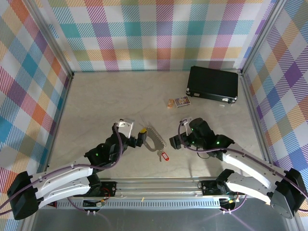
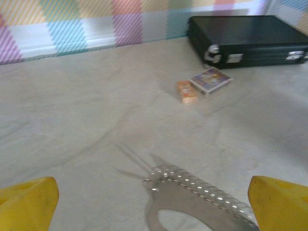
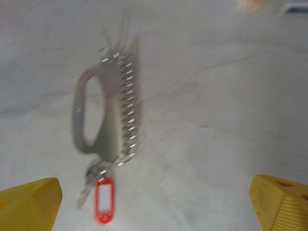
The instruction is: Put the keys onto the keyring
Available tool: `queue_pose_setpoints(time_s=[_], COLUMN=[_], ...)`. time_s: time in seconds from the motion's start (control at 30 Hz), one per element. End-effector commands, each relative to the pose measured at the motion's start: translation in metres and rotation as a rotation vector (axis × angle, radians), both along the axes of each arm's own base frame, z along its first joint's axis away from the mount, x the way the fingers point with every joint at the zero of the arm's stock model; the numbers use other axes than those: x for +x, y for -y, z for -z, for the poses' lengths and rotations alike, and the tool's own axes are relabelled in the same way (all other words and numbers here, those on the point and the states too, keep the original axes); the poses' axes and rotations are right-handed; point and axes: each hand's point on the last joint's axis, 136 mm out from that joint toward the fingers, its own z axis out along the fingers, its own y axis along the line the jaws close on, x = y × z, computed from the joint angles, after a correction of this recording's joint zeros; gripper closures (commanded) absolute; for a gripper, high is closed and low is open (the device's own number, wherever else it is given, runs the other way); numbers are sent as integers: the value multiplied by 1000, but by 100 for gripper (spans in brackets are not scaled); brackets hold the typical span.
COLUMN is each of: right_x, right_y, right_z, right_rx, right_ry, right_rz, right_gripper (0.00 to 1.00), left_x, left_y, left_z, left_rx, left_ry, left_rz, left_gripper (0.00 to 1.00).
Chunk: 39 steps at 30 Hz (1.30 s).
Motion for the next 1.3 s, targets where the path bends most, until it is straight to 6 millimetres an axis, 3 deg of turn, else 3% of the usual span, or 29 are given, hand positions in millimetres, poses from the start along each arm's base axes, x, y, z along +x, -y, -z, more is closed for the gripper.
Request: queue_pose_setpoints(time_s=[0.0, 0.3, 0.47, 0.73, 0.9, 1.17, 1.27], right_x=[38, 84, 97, 106, 106, 101, 104], right_y=[26, 80, 103, 140, 154, 174, 176], right_z=[-31, -46, -43, -34, -16, 21, 21], right_rx=[-26, -122, -108, -188, -269, -297, -306], right_ry=[165, 389, 467, 518, 500, 443, 448], right_rz=[139, 392, 508, 634, 632, 676, 681], right_gripper=[1, 1, 1, 1, 1, 1, 1], left_x=[24, 62, 70, 80, 88, 87, 86], left_y=[-21, -84, -113, -154, -160, -181, -190], left_z=[-18, -15, -16, 12, 22, 59, 61], left_rx=[-15, 53, 118, 118, 186, 215, 198], left_ry=[48, 83, 111, 77, 59, 8, 12], left_rz=[-141, -408, -524, -655, -674, -708, -720], left_gripper=[0, 0, 0, 0, 0, 0, 0])
